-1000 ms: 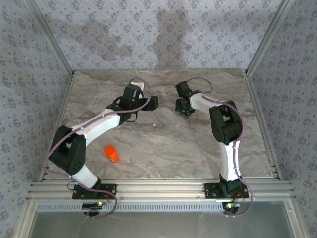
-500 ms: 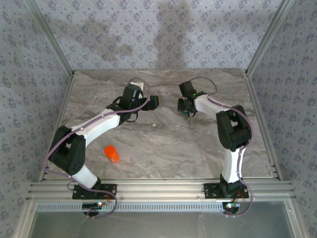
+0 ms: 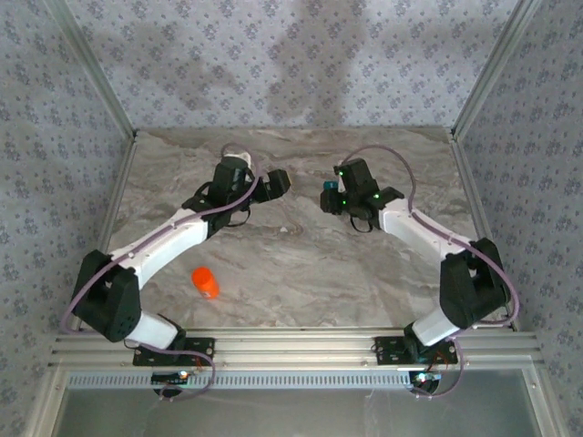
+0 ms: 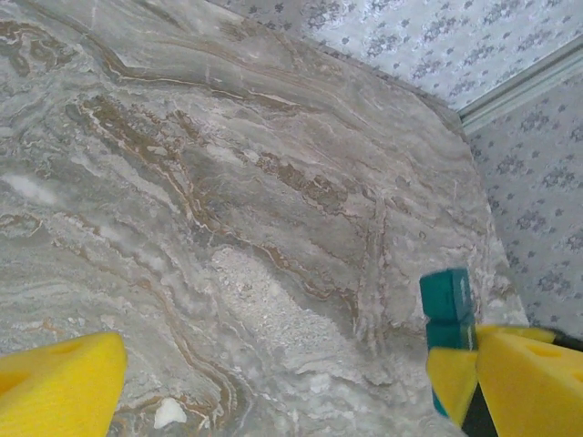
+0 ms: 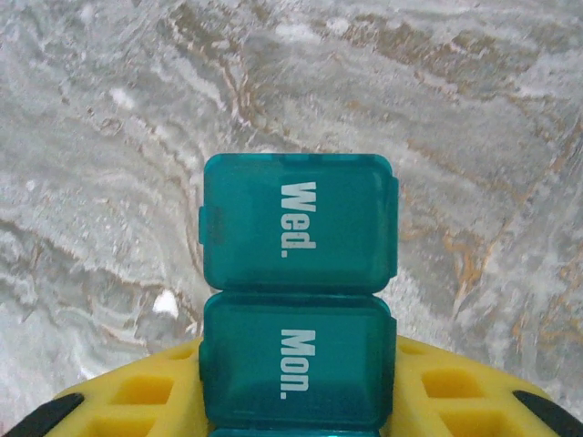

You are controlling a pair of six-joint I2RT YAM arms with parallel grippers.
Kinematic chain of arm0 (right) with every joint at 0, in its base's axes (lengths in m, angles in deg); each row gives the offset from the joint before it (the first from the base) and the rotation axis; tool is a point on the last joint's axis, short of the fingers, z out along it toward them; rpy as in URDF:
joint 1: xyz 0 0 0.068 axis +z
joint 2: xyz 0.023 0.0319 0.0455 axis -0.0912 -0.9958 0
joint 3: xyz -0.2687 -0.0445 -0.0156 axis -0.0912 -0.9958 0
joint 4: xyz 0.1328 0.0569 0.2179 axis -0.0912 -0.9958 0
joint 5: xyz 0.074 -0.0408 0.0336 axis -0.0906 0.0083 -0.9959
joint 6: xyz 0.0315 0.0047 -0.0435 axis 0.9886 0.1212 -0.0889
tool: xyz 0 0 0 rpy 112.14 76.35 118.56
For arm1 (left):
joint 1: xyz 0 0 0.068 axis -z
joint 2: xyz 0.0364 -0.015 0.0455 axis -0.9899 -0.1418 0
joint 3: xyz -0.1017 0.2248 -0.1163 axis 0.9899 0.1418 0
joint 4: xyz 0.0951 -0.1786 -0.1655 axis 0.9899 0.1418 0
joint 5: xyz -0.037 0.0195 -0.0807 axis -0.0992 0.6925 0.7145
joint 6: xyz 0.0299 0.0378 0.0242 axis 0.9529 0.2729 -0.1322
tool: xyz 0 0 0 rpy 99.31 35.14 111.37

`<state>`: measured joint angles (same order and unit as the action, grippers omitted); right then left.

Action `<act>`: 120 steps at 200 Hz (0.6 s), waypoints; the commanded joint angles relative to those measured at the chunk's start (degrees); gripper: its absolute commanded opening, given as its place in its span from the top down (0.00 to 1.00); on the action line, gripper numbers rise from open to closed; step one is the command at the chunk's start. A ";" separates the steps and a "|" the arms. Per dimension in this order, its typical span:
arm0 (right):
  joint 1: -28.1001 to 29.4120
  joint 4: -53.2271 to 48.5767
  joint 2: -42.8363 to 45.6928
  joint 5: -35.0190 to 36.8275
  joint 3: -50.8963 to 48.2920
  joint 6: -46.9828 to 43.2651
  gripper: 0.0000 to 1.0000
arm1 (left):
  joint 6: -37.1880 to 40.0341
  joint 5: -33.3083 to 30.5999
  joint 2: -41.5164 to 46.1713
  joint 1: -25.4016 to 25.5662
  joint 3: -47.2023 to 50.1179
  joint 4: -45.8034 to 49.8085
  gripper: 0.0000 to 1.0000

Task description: Sort the pills into containers

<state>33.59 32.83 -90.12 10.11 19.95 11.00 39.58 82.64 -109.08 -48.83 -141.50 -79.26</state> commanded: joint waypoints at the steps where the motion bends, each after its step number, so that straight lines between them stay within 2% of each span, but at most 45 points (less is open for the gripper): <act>1: 0.94 0.69 3.76 -3.38 -2.62 -1.38 0.79 | -2.59 -0.31 2.85 0.16 0.02 3.15 0.02; 54: 3.34 2.54 8.72 -6.34 -7.59 -2.34 0.79 | -0.59 5.19 3.44 0.16 -0.03 2.58 0.02; 120: 5.25 5.89 10.24 -9.40 -10.81 -3.69 0.79 | -3.42 13.38 2.61 0.14 0.14 -3.58 0.02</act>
<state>38.29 36.33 -81.51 3.35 10.07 8.92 37.85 91.27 -106.92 -48.83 -141.48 -78.76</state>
